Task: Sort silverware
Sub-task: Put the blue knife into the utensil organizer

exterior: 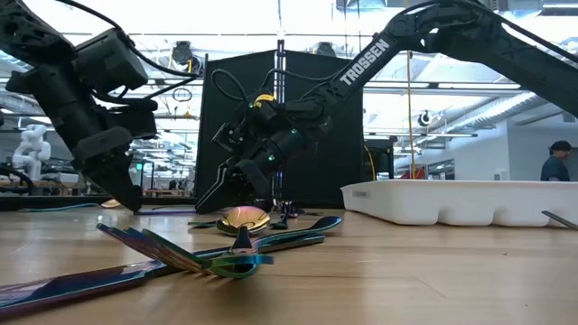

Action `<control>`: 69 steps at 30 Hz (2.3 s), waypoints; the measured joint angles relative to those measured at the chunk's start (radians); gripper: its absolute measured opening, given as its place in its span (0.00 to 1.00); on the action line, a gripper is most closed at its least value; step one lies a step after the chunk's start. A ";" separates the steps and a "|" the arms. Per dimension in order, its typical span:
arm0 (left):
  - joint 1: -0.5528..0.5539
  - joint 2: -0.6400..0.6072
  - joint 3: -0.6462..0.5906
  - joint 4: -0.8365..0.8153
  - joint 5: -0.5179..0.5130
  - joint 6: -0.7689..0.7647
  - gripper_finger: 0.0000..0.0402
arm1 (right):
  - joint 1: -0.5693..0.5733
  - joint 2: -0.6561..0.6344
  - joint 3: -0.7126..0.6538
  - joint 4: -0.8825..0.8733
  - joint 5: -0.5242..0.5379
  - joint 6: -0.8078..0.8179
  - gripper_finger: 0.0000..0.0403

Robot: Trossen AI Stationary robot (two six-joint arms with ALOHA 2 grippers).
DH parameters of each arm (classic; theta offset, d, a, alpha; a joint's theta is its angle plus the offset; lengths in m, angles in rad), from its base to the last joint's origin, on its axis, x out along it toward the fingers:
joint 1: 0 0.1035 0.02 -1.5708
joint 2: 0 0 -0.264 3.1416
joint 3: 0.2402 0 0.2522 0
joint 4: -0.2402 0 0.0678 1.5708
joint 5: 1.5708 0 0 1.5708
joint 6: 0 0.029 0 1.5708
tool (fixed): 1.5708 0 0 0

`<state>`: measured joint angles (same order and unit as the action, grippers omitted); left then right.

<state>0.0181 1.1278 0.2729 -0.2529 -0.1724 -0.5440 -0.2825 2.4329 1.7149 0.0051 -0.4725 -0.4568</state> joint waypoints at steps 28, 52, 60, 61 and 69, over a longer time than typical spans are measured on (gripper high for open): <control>-0.001 -0.004 -0.014 0.035 -0.023 0.037 0.00 | 0.000 -0.003 0.002 -0.045 -0.006 0.000 0.02; -0.001 -0.061 -0.023 0.305 -0.255 0.214 0.08 | 0.012 -0.059 -0.001 0.015 0.001 0.013 0.00; -0.001 0.049 -0.023 0.463 -0.244 0.242 0.09 | -0.045 -0.122 -0.001 -0.219 -0.019 -0.003 0.00; -0.001 0.060 -0.023 0.481 -0.243 0.249 0.09 | -0.057 -0.126 -0.001 -0.254 -0.038 0.007 0.00; 0.001 0.082 -0.022 0.584 -0.355 0.290 0.08 | -0.112 -0.132 -0.001 -0.390 -0.125 0.129 0.00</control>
<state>0.0193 1.2095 0.2508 0.3309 -0.5279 -0.2538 -0.3946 2.3013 1.7142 -0.3850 -0.5973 -0.3274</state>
